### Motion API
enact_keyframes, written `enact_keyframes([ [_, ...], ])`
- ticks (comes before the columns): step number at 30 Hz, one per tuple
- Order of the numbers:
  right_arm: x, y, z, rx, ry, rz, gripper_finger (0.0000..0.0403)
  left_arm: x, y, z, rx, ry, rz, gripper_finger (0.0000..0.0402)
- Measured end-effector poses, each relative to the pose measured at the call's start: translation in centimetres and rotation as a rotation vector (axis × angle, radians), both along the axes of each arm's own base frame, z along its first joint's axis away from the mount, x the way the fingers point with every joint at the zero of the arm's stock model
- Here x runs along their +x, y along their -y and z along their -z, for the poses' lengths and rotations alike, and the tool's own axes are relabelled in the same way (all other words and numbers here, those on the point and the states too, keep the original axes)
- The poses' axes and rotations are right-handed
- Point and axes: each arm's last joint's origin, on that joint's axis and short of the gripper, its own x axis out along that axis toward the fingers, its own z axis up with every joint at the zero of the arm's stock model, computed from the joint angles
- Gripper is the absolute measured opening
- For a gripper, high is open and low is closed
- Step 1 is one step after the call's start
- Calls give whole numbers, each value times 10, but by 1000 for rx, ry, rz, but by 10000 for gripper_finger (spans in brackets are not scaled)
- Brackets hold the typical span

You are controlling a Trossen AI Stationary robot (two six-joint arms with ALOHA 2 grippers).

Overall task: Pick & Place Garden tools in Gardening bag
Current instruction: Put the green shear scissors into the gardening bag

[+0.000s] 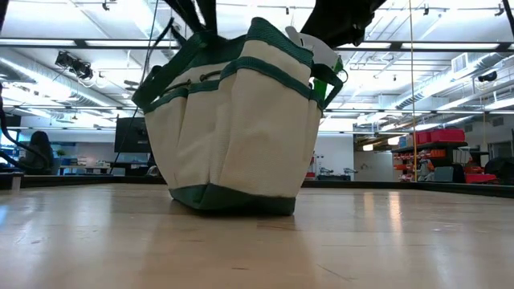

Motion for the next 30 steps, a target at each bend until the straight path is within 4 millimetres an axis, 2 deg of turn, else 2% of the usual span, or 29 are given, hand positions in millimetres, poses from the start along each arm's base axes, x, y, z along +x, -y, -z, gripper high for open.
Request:
enact_keyframes([
  [6,0,0,1,-3,-8,0,116,6,10,1,-23,23,80,55],
  [15,0,0,0,-2,-7,0,116,6,16,1,-56,28,105,56],
  [25,0,0,1,16,1,15,116,22,23,30,-6,-42,115,58],
  [30,-1,0,1,16,-2,14,116,24,22,31,1,-39,112,61],
])
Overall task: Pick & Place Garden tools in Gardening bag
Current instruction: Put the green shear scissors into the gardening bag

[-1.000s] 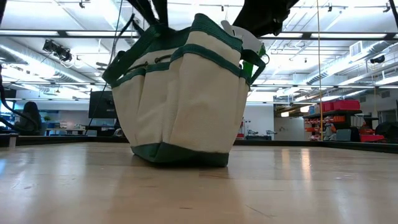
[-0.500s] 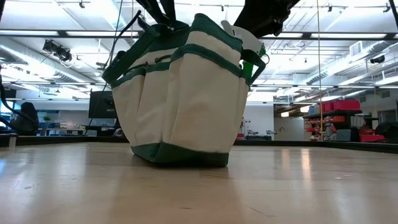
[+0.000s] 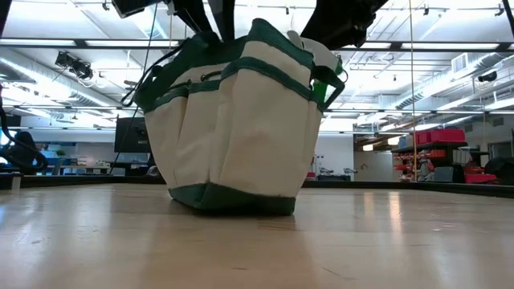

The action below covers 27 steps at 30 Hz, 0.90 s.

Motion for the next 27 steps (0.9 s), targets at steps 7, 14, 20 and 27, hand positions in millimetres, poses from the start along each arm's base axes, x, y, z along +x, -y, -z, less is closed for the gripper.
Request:
enact_keyframes([
  [7,0,0,0,0,-2,0,116,-1,2,1,-51,-17,-3,65],
  [14,0,0,0,8,-2,-2,116,-6,2,2,-79,-71,-6,66],
  [20,0,0,0,12,0,1,116,-6,1,2,-43,-69,-10,66],
  [27,0,0,0,12,0,1,116,-3,2,2,-59,-35,-8,67],
])
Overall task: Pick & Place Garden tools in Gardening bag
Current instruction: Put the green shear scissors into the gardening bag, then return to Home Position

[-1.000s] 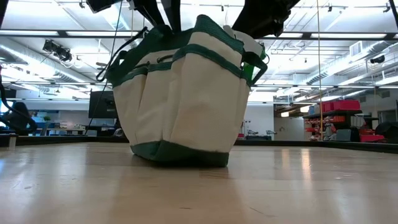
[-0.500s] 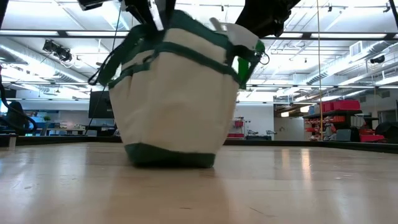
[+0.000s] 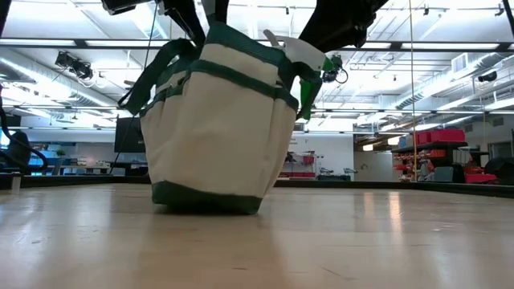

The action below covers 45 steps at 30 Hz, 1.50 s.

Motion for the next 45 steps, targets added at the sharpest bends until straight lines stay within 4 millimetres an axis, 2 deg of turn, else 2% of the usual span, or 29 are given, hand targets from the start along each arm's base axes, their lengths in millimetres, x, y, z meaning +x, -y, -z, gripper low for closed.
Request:
enact_keyframes([
  [10,0,0,0,0,0,0,116,0,-1,0,-23,1,-23,74],
  [18,0,0,0,0,0,0,116,0,-2,0,-14,15,-34,128],
  [23,0,0,0,0,0,0,116,1,-4,-2,53,81,-77,163],
  [28,0,0,0,0,0,0,116,2,-8,-5,139,194,-154,180],
  [31,0,0,0,0,0,0,116,0,-13,-9,99,222,-205,181],
  [36,0,0,0,-5,0,1,116,-10,-30,-32,-88,266,-305,181],
  [40,0,1,0,-63,-12,-6,116,-26,-48,-60,-223,350,-397,181],
  [45,-1,2,-2,-132,-16,12,116,-49,-68,-92,-470,405,-490,181],
])
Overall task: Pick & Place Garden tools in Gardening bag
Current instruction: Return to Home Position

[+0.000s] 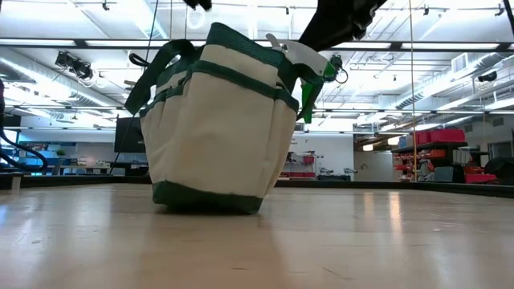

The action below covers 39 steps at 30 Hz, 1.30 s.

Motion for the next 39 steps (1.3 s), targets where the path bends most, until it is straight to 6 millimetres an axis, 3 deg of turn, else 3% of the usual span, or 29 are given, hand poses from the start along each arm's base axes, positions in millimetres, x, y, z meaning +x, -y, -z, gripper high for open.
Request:
enact_keyframes([
  [5,-11,3,-16,-4,32,-10,116,-25,-17,-29,-135,115,-39,181],
  [10,-34,6,-42,-18,97,2,116,-50,-26,-53,-179,238,-63,181],
  [15,-59,6,-59,-44,161,4,116,-78,-33,-56,-227,342,-88,181],
  [27,-120,23,-17,8,420,-16,116,-137,-45,5,-380,638,-141,181],
  [33,-140,31,11,40,589,-75,116,-151,-49,43,-425,806,-114,181],
  [39,-154,37,45,105,703,-81,116,-153,-49,89,-472,844,-132,181],
])
